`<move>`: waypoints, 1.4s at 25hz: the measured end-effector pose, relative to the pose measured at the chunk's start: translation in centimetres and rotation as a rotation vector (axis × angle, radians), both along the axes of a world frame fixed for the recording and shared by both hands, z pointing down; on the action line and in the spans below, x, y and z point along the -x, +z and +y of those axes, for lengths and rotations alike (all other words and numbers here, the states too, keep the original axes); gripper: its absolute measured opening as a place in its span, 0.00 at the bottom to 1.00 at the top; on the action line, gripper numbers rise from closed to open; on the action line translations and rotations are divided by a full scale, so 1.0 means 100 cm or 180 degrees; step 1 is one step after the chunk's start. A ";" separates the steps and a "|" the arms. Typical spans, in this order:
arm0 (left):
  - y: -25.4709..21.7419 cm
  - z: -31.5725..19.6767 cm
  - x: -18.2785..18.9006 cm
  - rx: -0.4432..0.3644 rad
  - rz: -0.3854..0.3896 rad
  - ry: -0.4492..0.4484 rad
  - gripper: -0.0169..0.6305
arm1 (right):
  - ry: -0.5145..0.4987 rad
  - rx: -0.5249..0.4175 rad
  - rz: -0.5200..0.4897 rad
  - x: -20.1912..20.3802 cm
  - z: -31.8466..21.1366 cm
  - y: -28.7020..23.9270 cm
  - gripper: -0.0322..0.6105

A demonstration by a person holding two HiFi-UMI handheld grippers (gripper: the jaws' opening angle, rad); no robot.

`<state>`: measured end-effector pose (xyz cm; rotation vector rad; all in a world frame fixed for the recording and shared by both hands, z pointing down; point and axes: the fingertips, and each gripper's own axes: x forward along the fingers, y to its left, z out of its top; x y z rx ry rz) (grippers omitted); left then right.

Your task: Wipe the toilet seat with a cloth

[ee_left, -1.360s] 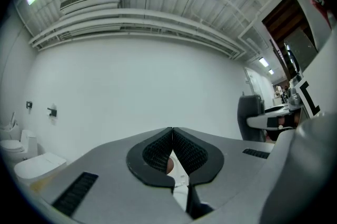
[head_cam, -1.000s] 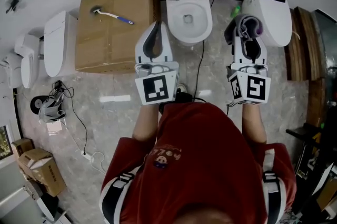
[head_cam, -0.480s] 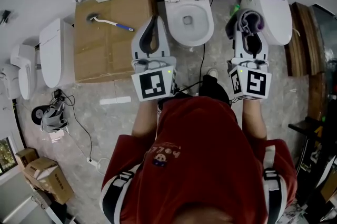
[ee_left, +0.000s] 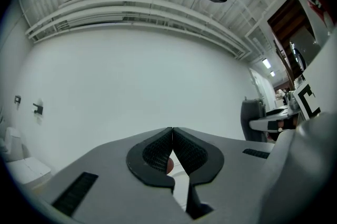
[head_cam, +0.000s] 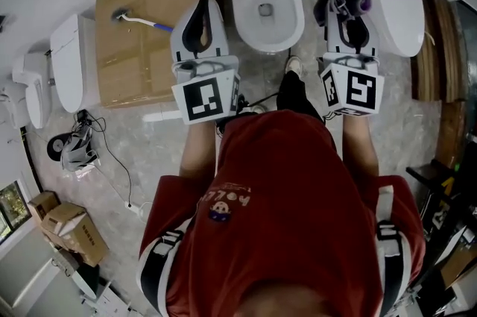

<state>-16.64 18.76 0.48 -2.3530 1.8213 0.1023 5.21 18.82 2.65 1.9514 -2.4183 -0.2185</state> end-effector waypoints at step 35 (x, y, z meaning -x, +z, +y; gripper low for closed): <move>0.036 -0.230 -0.086 0.0070 -0.0066 0.0009 0.05 | -0.0248 0.0274 0.0106 -0.079 -0.242 0.055 0.18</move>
